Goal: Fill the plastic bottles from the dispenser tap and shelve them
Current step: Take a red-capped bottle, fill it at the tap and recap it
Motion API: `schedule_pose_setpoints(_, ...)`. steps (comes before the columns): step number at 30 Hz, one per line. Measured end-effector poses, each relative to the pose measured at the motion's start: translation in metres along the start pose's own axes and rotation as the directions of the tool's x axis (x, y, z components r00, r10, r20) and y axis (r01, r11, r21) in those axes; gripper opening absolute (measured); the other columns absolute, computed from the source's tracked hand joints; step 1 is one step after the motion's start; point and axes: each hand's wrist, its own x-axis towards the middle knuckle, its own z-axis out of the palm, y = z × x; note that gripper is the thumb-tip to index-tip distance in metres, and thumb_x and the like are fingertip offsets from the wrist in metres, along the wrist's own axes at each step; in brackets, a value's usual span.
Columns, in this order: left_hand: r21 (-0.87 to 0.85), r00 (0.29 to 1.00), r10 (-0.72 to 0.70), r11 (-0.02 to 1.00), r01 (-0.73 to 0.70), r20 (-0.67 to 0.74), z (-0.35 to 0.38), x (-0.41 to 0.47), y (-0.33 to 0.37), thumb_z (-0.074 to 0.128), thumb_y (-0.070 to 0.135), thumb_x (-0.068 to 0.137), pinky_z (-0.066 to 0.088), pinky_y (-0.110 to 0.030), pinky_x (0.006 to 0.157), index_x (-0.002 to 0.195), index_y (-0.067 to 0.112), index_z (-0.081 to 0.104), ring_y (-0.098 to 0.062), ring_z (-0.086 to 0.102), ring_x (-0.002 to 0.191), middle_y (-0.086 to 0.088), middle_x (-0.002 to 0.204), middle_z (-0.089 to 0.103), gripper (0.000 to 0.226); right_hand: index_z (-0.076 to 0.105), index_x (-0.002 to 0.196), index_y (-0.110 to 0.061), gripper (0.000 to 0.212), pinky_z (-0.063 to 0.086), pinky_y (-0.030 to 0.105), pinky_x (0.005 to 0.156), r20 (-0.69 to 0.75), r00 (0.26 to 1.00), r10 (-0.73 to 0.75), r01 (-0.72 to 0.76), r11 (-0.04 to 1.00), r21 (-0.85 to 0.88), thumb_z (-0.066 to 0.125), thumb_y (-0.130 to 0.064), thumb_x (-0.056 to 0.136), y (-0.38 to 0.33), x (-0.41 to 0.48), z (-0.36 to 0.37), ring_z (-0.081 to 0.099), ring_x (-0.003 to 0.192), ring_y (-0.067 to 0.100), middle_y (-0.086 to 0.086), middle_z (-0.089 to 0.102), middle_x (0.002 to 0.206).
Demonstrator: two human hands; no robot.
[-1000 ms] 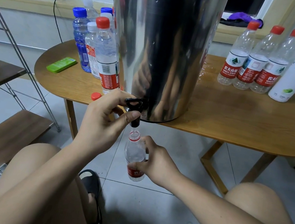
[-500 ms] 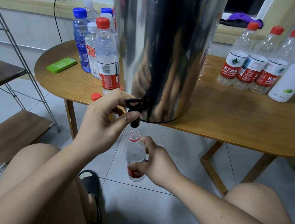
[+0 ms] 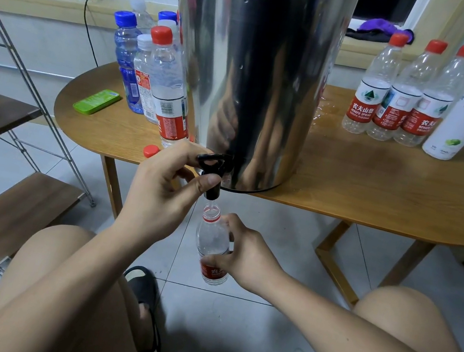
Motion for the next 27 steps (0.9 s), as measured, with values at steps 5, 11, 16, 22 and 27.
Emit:
schedule_pose_setpoints(5, -0.017, 1.0, -0.009, 1.0, 0.009, 0.006, 0.0, -0.0001, -0.0004, 0.076, 0.004, 0.101, 0.057, -0.055, 0.073, 0.112, 0.008, 0.071, -0.028, 0.078, 0.085, -0.006, 0.097, 0.074, 0.013, 0.048, 0.125, -0.039, 0.07, 0.062, 0.045, 0.088, -0.007, 1.0, -0.004, 0.004, 1.0, 0.002, 0.089, -0.053, 0.069, 0.0001, -0.0001, 0.001, 0.069, 0.109, 0.014, -0.015, 0.07, 0.122)
schedule_pose_setpoints(11, -0.016, 1.0, -0.013, 1.0, 0.013, 0.008, -0.0005, -0.0004, 0.0002, 0.076, 0.004, 0.101, 0.057, -0.055, 0.074, 0.112, 0.008, 0.071, -0.027, 0.079, 0.086, -0.007, 0.097, 0.074, 0.013, 0.049, 0.127, -0.039, 0.073, 0.062, 0.044, 0.088, -0.001, 1.0, -0.004, 0.004, 1.0, 0.006, 0.086, -0.059, 0.067, -0.001, -0.0008, 0.0013, 0.069, 0.111, 0.015, -0.015, 0.07, 0.125)
schedule_pose_setpoints(16, -0.02, 1.0, -0.014, 1.0, 0.014, 0.008, -0.0002, -0.0001, 0.0, 0.076, 0.003, 0.101, 0.057, -0.055, 0.074, 0.112, 0.009, 0.071, -0.027, 0.078, 0.085, -0.007, 0.098, 0.074, 0.013, 0.049, 0.128, -0.038, 0.072, 0.062, 0.045, 0.089, -0.005, 1.0, -0.008, 0.008, 1.0, -0.001, 0.089, -0.052, 0.07, 0.0, -0.0007, 0.0011, 0.068, 0.112, 0.015, -0.014, 0.07, 0.126)
schedule_pose_setpoints(22, -0.022, 1.0, -0.015, 1.0, 0.015, 0.007, -0.0003, -0.0002, 0.0003, 0.076, 0.004, 0.101, 0.057, -0.054, 0.074, 0.111, 0.009, 0.071, -0.027, 0.078, 0.086, -0.006, 0.098, 0.074, 0.013, 0.048, 0.127, -0.038, 0.07, 0.061, 0.044, 0.09, -0.008, 1.0, -0.009, 0.009, 1.0, -0.013, 0.092, -0.047, 0.074, 0.0008, 0.0001, 0.0005, 0.068, 0.113, 0.015, -0.013, 0.07, 0.125)
schedule_pose_setpoints(27, -0.003, 1.0, -0.012, 1.0, 0.012, 0.003, -0.0008, -0.0005, 0.0011, 0.076, 0.006, 0.1, 0.057, -0.052, 0.075, 0.112, 0.009, 0.072, -0.025, 0.078, 0.088, -0.004, 0.099, 0.074, 0.013, 0.049, 0.128, -0.037, 0.07, 0.061, 0.044, 0.092, -0.009, 1.0, -0.012, 0.012, 1.0, -0.015, 0.093, -0.045, 0.075, 0.0009, 0.0005, 0.0001, 0.068, 0.114, 0.015, -0.013, 0.07, 0.125)
